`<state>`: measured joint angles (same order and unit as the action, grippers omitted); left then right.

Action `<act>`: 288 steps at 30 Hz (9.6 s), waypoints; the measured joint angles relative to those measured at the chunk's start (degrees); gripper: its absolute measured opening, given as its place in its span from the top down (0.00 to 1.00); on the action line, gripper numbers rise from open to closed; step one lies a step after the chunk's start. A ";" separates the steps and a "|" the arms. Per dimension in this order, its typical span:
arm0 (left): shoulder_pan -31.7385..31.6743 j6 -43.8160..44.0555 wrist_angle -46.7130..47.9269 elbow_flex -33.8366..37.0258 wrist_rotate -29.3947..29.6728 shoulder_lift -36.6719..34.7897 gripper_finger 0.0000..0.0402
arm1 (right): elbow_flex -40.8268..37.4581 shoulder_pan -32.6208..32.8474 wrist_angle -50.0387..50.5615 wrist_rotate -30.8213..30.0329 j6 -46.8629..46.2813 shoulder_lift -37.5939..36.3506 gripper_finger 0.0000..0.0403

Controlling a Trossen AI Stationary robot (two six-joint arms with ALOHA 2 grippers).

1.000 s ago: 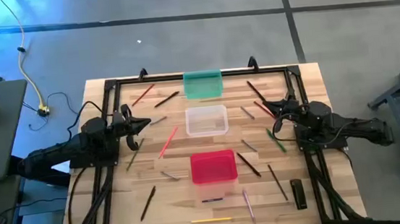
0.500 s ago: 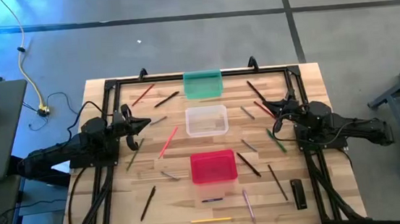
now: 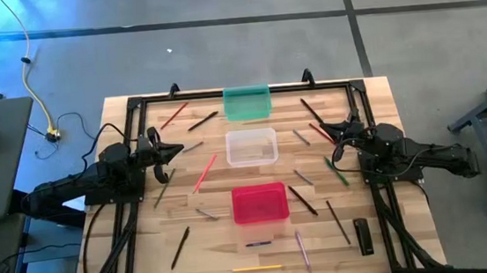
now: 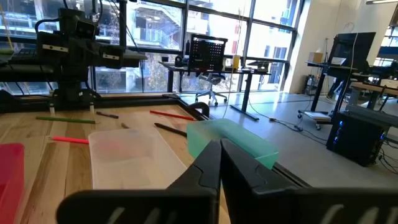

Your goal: Sort crayons/erasers/pens/pencils in bins

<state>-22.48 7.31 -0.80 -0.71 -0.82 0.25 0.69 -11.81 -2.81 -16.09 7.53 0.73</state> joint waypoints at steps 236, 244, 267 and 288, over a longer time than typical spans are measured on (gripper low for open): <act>0.01 0.00 0.02 0.00 0.00 0.00 1.00 | 95.69 -24.55 38.65 20.78 22.77 110.45 1.00; 0.02 0.00 0.02 0.00 -0.02 0.00 1.00 | 70.47 -24.65 15.12 23.86 14.02 94.61 1.00; 0.00 -0.01 -0.66 0.00 0.02 0.00 1.00 | 17.15 -14.95 -45.34 24.74 -7.05 68.91 1.00; -0.08 2.92 -3.21 -5.37 11.13 13.67 1.00 | 8.17 -14.29 -64.96 20.10 -4.09 68.94 1.00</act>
<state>-22.56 10.23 -4.01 -6.08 10.31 13.92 8.86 -26.11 -67.78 4.01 3.44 69.67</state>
